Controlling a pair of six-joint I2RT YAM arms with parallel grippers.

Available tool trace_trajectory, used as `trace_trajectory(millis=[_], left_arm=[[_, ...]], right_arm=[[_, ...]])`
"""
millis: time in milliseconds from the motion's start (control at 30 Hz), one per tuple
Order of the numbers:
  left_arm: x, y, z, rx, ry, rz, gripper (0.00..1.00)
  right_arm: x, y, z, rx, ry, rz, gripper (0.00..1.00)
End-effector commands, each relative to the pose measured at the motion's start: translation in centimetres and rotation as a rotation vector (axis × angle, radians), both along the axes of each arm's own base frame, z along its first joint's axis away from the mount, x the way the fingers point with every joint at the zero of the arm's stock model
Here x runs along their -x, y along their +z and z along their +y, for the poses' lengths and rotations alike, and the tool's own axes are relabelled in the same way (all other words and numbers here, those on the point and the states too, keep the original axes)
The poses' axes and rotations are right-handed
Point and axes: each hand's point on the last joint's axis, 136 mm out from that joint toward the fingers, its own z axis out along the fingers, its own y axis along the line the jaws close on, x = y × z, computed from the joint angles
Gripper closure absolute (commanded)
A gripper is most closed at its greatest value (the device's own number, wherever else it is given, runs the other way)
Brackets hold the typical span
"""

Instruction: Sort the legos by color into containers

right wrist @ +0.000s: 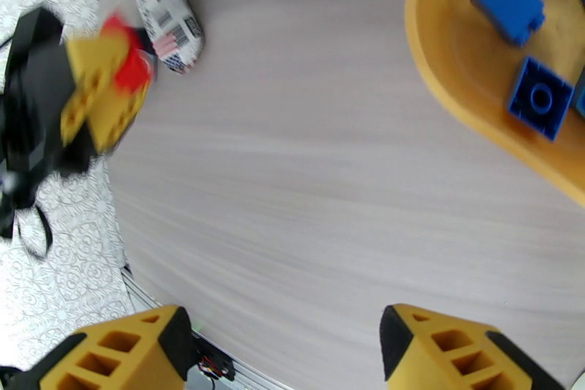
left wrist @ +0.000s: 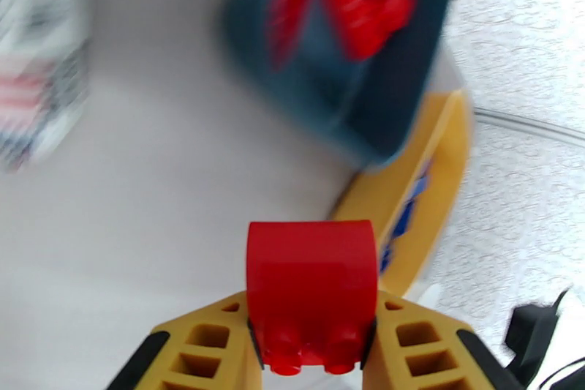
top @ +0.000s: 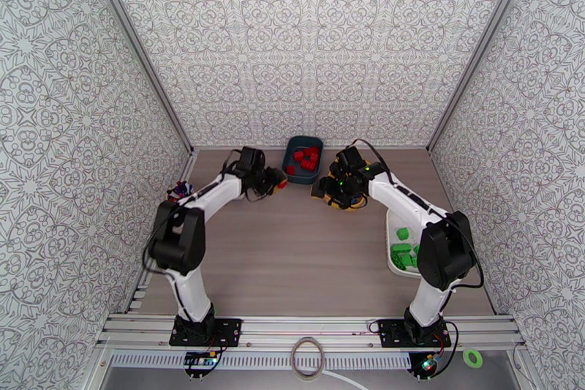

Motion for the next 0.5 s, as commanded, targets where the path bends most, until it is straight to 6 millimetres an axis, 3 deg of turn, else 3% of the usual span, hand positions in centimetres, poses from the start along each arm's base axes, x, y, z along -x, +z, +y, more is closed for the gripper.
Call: trace_trajectory(millis=[0,33,133,233,367,467], left_arm=[[-3.7,2.3,-1.8,0.088,-0.028,-0.063,0.53],[-4.7,2.1,-2.1,0.093,-0.026,-0.059,0.42],[-6.7,1.9,-2.7,0.117,-0.026,-0.071,0.22],[-7.0,2.3,-2.8,0.117,-0.028,-0.092,0.04],[-5.2,4.8,-2.2,0.081,-0.042,-0.156,0.01],[-2.5,6.3,-1.2,0.016,-0.056,-0.195,0.01]], right_arm=[[-0.1,0.9,-0.7,-0.015,-0.018,0.012,0.27],[-0.1,1.0,-1.0,-0.014,-0.024,0.012,0.27],[0.1,1.1,-1.8,-0.005,-0.035,0.012,0.27],[0.3,1.4,-2.6,0.02,-0.041,0.004,0.27],[0.8,1.6,-3.6,0.052,-0.044,-0.014,0.27],[1.2,1.8,-4.6,0.089,-0.039,-0.029,0.26]])
